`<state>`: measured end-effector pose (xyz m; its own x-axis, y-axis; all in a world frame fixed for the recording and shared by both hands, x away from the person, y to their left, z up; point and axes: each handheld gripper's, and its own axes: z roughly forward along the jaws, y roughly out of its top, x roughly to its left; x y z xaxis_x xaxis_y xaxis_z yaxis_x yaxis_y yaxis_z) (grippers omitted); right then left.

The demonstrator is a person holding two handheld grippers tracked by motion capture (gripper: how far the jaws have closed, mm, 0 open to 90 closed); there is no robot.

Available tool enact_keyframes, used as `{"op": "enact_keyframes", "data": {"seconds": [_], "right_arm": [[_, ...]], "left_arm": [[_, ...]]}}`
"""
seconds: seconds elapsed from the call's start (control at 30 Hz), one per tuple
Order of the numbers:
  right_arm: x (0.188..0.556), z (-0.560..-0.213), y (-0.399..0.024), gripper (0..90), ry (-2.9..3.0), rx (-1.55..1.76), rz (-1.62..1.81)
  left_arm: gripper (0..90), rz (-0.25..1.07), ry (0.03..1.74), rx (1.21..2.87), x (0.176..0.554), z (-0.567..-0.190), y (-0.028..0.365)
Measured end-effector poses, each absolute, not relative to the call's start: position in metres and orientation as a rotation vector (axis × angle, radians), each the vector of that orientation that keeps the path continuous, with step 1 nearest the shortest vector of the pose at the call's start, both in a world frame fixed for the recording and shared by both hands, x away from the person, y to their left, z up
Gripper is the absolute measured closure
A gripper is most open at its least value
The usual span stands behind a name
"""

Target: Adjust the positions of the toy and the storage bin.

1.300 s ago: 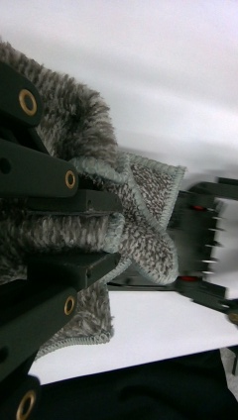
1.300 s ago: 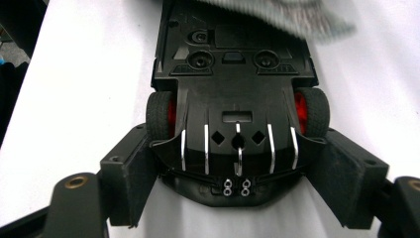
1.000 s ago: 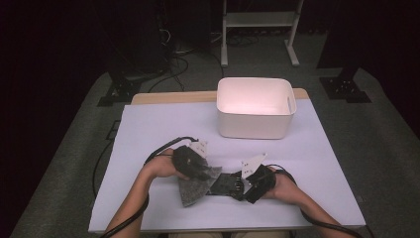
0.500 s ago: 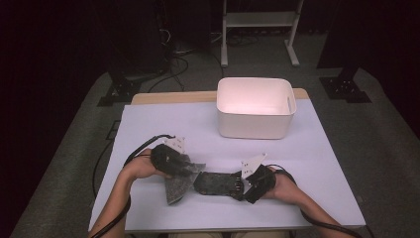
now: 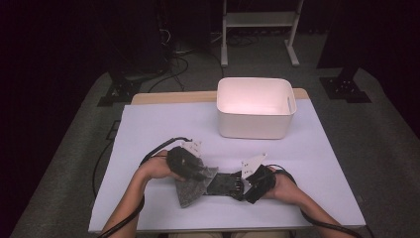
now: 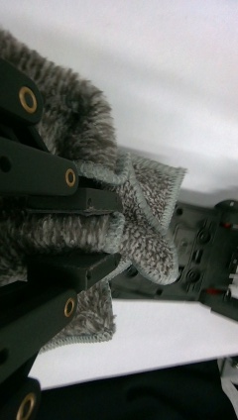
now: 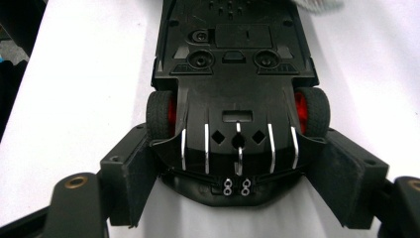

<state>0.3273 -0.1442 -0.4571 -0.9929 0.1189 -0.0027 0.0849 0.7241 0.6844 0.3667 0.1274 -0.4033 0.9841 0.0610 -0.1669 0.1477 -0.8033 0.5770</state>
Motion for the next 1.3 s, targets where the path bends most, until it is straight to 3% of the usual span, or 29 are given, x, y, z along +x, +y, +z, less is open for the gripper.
{"op": "enact_keyframes", "data": {"seconds": [0.17, 0.4, 0.6, 1.07, 1.3], "right_arm": [[0.328, -0.457, -0.144, 23.2, 2.880, 0.171, 1.135], [0.328, -0.457, -0.144, 23.2, 2.881, 0.179, 1.133], [0.326, -0.457, -0.144, 23.2, 2.885, 0.201, 1.152], [0.328, -0.457, -0.144, 23.1, 2.877, 0.177, 1.142], [0.329, -0.456, -0.143, 21.9, 2.893, 0.243, 1.146]], "left_arm": [[73.7, -0.200, 0.074, 2.495, 0.359, -0.403, 0.113], [74.0, -0.220, -0.110, 2.518, 0.355, -0.397, 0.051], [74.0, -0.250, -0.164, 2.525, 0.355, -0.401, 0.024], [73.9, -0.207, -0.016, 2.546, 0.352, -0.401, 0.088], [74.0, -0.200, -0.023, 2.536, 0.349, -0.403, 0.085]]}}
